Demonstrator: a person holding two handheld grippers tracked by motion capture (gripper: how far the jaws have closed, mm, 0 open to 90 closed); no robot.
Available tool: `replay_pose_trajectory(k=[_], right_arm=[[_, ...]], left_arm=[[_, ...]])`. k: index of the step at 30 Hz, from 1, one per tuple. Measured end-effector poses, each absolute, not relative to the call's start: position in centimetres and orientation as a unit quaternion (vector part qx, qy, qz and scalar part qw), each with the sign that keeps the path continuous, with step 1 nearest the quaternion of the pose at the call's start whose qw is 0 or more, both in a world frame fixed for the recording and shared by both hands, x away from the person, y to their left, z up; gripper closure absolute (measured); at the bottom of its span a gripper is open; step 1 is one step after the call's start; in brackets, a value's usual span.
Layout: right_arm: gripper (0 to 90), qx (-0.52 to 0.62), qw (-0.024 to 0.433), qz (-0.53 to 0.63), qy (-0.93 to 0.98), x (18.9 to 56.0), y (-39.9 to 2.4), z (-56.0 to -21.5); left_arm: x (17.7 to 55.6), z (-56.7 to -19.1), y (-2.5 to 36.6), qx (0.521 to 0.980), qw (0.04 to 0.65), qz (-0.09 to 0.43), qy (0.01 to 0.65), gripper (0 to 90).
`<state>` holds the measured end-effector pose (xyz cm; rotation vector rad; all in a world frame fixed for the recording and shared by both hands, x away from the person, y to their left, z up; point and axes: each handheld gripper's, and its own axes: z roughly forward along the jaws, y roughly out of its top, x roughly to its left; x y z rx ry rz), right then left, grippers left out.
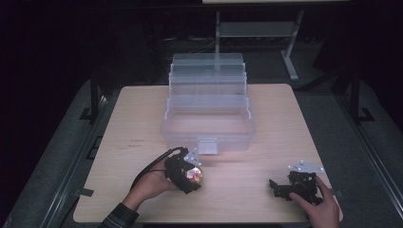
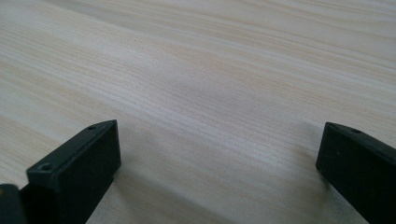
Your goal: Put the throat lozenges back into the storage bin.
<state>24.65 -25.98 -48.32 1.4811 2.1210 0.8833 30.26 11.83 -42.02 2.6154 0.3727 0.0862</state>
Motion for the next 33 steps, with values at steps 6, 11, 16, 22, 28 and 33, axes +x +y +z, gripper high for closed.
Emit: replay_pose_trajectory(k=[6,11,16,22,28,33], right_arm=[[0.0,0.531,0.203,0.316,0.76,24.7,-26.0,-48.3],[0.0,0.531,0.203,0.316,0.76,24.7,-26.0,-48.3],[0.0,0.53,0.203,0.316,0.76,24.7,-26.0,-48.3],[0.0,0.531,0.203,0.316,0.76,24.7,-26.0,-48.3],[0.0,0.531,0.203,0.316,0.76,24.7,-26.0,-48.3],[0.0,0.53,0.203,0.316,0.76,24.7,-26.0,-48.3]], left_arm=[[30.4,-41.5,11.9,0.959,0.249,0.03,0.135,19.6],[30.7,-40.9,12.0,0.957,0.253,0.032,0.137,19.6],[30.9,-40.3,12.0,0.958,0.253,0.032,0.133,19.6],[31.1,-39.8,12.1,0.957,0.255,0.032,0.132,19.6],[31.3,-39.4,12.0,0.957,0.257,0.032,0.132,19.6],[31.5,-39.0,12.0,0.955,0.261,0.031,0.134,19.6]])
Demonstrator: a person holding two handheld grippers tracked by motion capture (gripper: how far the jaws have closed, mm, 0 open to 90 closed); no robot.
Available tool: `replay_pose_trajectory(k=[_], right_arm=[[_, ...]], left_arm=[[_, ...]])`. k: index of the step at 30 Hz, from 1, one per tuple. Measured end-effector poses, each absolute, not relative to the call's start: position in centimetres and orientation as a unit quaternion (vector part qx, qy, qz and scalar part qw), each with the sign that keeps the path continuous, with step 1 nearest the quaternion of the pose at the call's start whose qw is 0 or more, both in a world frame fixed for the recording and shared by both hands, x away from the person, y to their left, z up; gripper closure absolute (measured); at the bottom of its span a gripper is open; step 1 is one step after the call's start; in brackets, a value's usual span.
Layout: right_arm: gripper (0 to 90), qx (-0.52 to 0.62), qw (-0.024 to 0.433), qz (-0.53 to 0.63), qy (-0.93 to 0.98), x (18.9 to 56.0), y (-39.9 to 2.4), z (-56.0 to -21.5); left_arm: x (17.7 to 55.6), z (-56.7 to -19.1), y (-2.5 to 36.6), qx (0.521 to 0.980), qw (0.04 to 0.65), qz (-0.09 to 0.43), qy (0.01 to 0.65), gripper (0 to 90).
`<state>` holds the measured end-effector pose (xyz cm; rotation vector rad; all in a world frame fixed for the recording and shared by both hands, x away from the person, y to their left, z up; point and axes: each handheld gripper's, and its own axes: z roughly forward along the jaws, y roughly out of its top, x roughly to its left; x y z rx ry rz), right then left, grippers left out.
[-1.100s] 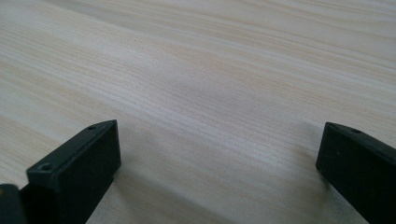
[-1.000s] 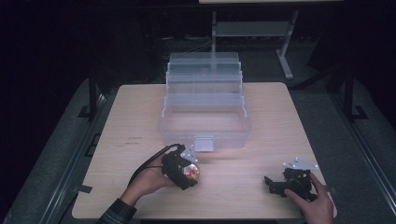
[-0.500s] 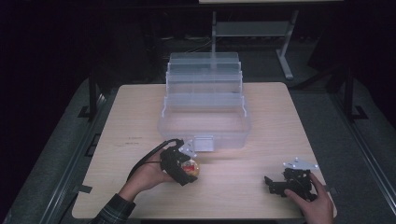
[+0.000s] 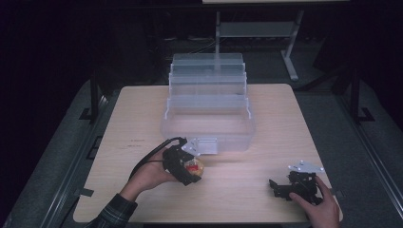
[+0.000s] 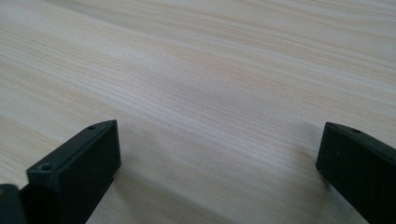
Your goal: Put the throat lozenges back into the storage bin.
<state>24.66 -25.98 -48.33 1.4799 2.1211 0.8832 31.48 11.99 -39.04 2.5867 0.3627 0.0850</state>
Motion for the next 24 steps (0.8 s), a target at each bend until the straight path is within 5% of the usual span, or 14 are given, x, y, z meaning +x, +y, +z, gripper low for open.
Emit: replay_pose_trajectory(k=[24], right_arm=[[0.0,0.53,0.202,0.317,0.76,24.6,-26.0,-48.3]], left_arm=[[33.2,-36.6,12.3,0.952,0.273,0.037,0.137,19.6]])
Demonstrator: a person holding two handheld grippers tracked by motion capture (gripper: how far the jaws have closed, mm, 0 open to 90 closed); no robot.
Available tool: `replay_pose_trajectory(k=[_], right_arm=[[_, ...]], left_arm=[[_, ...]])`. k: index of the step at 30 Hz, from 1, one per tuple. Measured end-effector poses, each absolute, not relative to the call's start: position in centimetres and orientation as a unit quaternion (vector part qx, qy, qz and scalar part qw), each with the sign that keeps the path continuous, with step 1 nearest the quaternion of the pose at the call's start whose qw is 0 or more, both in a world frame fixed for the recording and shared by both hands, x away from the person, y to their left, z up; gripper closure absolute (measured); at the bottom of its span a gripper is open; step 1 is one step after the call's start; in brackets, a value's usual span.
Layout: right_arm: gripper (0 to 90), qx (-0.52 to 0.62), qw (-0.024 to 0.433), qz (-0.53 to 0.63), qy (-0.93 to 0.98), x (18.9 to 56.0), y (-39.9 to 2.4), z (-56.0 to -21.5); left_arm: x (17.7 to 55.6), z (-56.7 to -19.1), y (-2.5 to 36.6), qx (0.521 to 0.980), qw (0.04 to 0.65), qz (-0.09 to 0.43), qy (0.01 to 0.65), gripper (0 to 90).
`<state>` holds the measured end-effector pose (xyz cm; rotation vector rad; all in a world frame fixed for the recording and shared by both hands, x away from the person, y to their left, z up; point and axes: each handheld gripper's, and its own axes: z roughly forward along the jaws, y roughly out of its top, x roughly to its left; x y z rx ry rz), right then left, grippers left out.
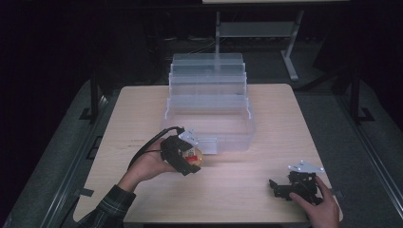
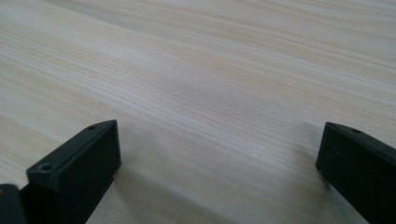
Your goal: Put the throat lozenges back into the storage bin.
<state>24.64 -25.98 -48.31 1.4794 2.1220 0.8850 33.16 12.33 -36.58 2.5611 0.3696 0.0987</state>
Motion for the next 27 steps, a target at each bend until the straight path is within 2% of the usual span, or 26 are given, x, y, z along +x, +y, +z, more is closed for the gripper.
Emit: replay_pose_trajectory(k=[27], right_arm=[[0.0,0.531,0.203,0.316,0.76,24.7,-26.0,-48.3]], left_arm=[[35.3,-34.8,13.0,0.946,0.281,0.044,0.157,19.6]])
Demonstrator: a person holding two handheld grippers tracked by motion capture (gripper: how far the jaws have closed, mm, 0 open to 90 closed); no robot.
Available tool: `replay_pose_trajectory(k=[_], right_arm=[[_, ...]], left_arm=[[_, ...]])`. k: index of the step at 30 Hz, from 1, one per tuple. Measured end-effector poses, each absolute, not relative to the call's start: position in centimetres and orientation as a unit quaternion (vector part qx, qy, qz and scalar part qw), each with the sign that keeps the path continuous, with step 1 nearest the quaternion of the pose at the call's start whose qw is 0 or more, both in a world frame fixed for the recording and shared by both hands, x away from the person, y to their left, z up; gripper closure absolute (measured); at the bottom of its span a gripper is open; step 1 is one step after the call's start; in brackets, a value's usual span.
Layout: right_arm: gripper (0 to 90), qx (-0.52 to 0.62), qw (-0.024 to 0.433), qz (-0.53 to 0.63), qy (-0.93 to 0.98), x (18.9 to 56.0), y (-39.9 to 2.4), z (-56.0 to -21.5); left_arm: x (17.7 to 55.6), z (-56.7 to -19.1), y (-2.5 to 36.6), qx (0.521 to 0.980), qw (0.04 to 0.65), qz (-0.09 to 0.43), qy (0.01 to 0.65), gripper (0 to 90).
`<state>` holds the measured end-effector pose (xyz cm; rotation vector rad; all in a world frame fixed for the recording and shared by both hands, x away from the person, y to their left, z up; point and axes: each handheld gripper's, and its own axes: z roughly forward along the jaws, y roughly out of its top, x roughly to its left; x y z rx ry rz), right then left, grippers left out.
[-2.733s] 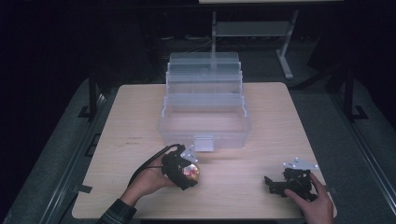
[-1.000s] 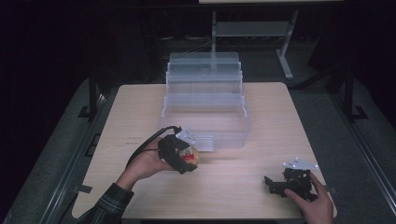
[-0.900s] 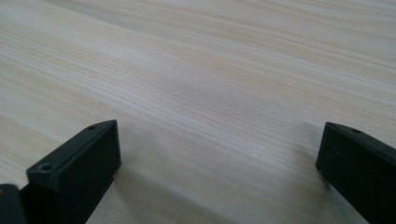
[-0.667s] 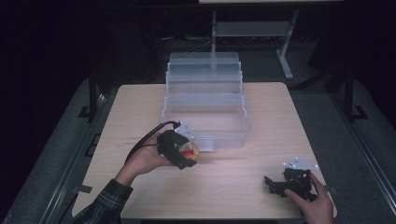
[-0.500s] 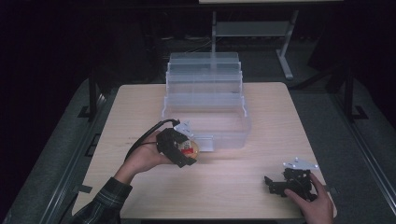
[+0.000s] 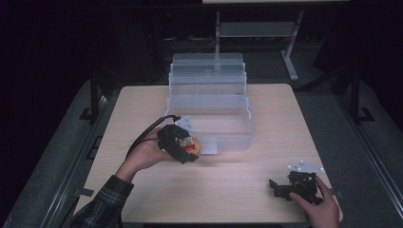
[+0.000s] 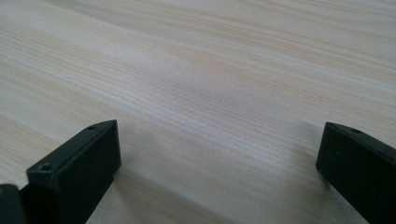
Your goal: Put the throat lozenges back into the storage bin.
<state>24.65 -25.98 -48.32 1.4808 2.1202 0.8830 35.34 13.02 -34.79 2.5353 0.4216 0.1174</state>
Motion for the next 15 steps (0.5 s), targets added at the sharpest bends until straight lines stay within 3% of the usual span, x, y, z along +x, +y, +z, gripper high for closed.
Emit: replay_pose_trajectory(k=[15], right_arm=[[0.0,0.53,0.203,0.316,0.76,24.7,-26.0,-48.3]], left_arm=[[36.9,-33.9,13.4,0.944,0.279,0.057,0.169,19.6]])
